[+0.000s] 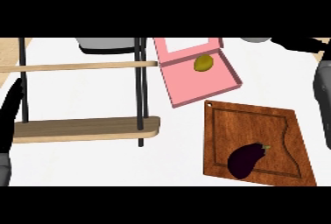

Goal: Pick the lemon from the cutting board and place it in the cardboard box

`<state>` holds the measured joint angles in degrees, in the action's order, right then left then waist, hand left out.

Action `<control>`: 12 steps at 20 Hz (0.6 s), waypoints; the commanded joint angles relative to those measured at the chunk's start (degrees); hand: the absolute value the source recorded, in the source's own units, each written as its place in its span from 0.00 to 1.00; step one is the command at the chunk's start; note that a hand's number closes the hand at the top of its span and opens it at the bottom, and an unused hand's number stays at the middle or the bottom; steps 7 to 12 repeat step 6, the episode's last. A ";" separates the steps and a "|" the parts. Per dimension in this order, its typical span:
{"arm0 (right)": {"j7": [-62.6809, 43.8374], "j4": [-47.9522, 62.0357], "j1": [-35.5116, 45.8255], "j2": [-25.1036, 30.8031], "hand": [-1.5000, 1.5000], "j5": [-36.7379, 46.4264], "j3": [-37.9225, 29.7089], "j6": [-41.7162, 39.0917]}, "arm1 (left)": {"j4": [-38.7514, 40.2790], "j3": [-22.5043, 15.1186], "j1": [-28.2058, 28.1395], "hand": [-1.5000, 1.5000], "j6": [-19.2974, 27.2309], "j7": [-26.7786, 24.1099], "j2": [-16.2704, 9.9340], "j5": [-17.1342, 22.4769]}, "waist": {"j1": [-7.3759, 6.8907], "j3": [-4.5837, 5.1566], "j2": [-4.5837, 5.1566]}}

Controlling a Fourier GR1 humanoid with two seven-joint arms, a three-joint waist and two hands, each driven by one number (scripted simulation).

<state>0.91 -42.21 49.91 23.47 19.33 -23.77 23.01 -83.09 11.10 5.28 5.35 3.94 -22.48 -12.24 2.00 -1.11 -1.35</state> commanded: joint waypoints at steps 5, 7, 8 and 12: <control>-2.50 -14.25 -14.36 7.06 0.00 -5.06 -0.49 -14.32 | 3.63 0.51 -3.16 0.50 0.05 0.94 1.36 -0.24 | 1.00 1.20 0.62; -0.48 -15.20 -18.53 5.29 0.00 -4.75 -0.07 -13.47 | 1.30 0.47 -4.19 0.50 -0.78 1.70 0.96 0.11 | 0.29 1.15 0.69; -0.48 -15.20 -18.53 5.29 0.00 -4.75 -0.07 -13.47 | 1.30 0.47 -4.19 0.50 -0.78 1.70 0.96 0.11 | 0.29 1.15 0.69; -0.48 -15.20 -18.53 5.29 0.00 -4.75 -0.07 -13.47 | 1.30 0.47 -4.19 0.50 -0.78 1.70 0.96 0.11 | 0.29 1.15 0.69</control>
